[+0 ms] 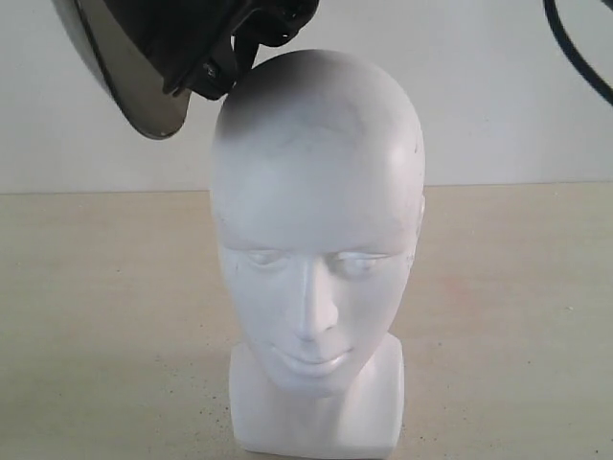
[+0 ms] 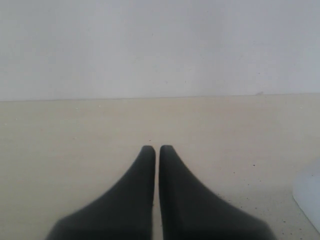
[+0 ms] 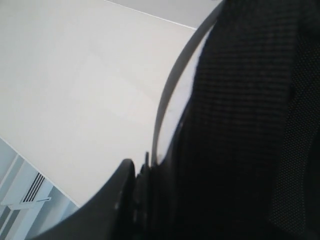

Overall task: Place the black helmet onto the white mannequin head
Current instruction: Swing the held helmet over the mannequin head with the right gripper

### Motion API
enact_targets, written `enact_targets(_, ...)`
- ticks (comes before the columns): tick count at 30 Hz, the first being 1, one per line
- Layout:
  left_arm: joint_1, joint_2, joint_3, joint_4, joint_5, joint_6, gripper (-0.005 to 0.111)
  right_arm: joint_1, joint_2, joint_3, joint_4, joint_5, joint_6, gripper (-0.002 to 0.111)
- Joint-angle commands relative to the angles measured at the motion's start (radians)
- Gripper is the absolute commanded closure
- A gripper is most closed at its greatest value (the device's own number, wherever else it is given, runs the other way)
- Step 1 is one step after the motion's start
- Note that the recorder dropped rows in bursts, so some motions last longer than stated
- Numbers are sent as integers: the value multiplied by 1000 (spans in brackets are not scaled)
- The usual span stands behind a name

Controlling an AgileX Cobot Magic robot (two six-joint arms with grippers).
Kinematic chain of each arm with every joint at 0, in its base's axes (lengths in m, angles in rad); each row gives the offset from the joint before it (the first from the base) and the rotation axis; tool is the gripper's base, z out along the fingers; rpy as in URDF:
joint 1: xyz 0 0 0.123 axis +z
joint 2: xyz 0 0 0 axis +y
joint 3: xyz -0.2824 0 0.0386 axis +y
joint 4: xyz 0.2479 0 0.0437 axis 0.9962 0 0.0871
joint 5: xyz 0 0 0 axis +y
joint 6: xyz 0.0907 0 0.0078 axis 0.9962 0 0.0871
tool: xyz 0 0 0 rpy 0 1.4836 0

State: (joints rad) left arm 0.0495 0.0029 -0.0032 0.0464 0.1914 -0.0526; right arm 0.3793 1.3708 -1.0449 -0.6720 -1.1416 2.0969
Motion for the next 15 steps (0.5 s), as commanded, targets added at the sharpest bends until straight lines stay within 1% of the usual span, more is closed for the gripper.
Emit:
enact_targets(1,0,-3,3,-5,-10,2,102,-9,-23,-14,26,-80,2,109)
enact_targets(5,0,-3,3,-5,-10,2,102,-9,-23,-3,5,-80,-4,109)
enact_targets(8,0,-3,3,-5,-10,2,102,-9,-23,89,33,-80,-22,109)
enact_targets(10,0,-3,3,-5,-10,2,102,-9,-23,116,40,-80,-36,109)
enact_targets(15,0,-3,3,-5,-10,2,102,-9,-23,118,56,-80,-34,109)
